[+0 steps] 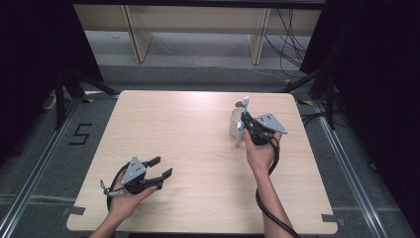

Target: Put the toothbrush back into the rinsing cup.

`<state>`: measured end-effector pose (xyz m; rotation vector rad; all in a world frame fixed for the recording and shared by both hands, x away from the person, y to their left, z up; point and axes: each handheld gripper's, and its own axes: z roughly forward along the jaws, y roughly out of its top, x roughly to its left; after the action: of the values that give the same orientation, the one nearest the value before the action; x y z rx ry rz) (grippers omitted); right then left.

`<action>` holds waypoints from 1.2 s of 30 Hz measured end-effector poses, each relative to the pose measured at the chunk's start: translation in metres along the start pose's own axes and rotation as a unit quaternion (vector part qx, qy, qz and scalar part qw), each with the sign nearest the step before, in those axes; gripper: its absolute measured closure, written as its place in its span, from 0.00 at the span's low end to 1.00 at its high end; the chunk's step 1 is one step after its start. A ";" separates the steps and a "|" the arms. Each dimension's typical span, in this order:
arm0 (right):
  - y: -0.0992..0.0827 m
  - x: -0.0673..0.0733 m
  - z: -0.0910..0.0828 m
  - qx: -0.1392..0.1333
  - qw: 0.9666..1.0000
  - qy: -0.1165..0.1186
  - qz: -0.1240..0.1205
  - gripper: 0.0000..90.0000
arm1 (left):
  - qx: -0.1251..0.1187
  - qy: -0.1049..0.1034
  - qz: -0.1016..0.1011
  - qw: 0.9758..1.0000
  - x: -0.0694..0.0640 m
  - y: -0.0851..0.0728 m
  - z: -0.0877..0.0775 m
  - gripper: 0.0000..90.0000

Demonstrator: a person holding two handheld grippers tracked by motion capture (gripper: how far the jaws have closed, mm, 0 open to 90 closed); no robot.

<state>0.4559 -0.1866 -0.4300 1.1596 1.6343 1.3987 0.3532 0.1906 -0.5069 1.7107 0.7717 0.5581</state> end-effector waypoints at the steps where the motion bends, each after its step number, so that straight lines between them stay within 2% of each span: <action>1: 0.000 -0.001 0.000 -0.001 1.000 -0.005 -0.009 0.93 | 0.000 0.000 0.000 1.000 0.000 0.000 0.000 0.40; 2: -0.001 0.001 0.000 0.007 1.000 -0.001 0.007 0.93 | 0.000 0.000 0.000 1.000 0.000 0.000 0.000 0.40; 5: -0.003 -0.001 0.000 0.005 1.000 -0.003 -0.006 0.93 | -0.001 0.000 -0.001 1.000 0.000 0.000 0.000 0.40; 6: -0.004 0.000 0.001 0.008 1.000 0.003 0.001 0.93 | 0.000 0.000 0.000 1.000 0.000 0.000 0.000 0.40; 9: -0.006 0.002 0.001 0.010 1.000 -0.004 0.005 0.93 | 0.000 0.000 0.000 1.000 0.000 0.000 0.000 0.40; 11: -0.008 0.001 0.002 0.009 1.000 -0.001 0.004 0.93 | 0.000 0.000 0.000 1.000 0.000 -0.001 0.000 0.40; 14: -0.009 0.001 0.003 0.013 1.000 -0.002 -0.005 0.93 | 0.001 0.000 0.001 1.000 0.000 -0.001 0.000 0.40; 16: -0.011 0.002 0.003 0.016 1.000 0.000 -0.002 0.93 | 0.002 0.000 0.001 1.000 0.000 -0.001 0.000 0.40; 17: -0.011 0.001 0.003 0.019 1.000 -0.002 -0.011 0.93 | 0.002 0.000 0.001 1.000 0.000 -0.001 0.000 0.40; 18: -0.012 0.002 0.004 0.020 1.000 0.005 -0.003 0.93 | 0.002 -0.001 0.000 1.000 0.000 -0.001 0.000 0.40; 19: -0.013 0.001 0.004 0.024 1.000 0.000 -0.008 0.93 | -0.005 -0.005 -0.001 1.000 0.000 -0.002 0.002 0.40; 20: -0.014 0.002 0.004 0.026 1.000 -0.001 -0.001 0.93 | -0.005 -0.005 -0.001 1.000 0.000 -0.002 0.002 0.40; 22: -0.015 0.001 0.004 0.027 1.000 -0.003 -0.011 0.93 | -0.005 -0.005 -0.002 1.000 0.000 -0.002 0.002 0.40; 25: -0.017 0.002 0.004 0.033 0.999 0.000 -0.006 0.93 | -0.005 -0.005 -0.002 1.000 0.000 -0.002 0.002 0.40; 27: -0.019 0.001 0.005 0.031 0.999 -0.002 -0.022 0.93 | -0.005 -0.004 -0.002 1.000 0.000 -0.002 0.002 0.40; 28: -0.020 0.002 0.005 0.036 0.999 -0.003 -0.011 0.93 | -0.005 -0.005 -0.003 1.000 0.000 -0.002 0.002 0.40; 29: -0.021 0.001 0.005 0.038 0.999 0.001 -0.018 0.93 | -0.003 -0.005 -0.003 1.000 0.000 -0.002 0.002 0.40; 30: -0.022 0.002 0.005 0.040 0.999 0.001 -0.014 0.93 | 0.003 -0.002 -0.002 1.000 -0.001 -0.002 0.001 0.40; 33: -0.025 0.003 0.005 0.048 0.999 -0.004 -0.015 0.88 | 0.000 -0.006 -0.004 1.000 -0.001 -0.004 0.003 0.40; 36: -0.028 0.002 0.005 0.049 0.999 -0.003 -0.015 0.76 | 0.006 -0.005 -0.004 1.000 -0.002 -0.004 0.003 0.40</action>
<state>0.4546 -0.1839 -0.4582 1.1874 1.7257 1.3081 0.3535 0.1880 -0.5115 1.7187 0.7759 0.5388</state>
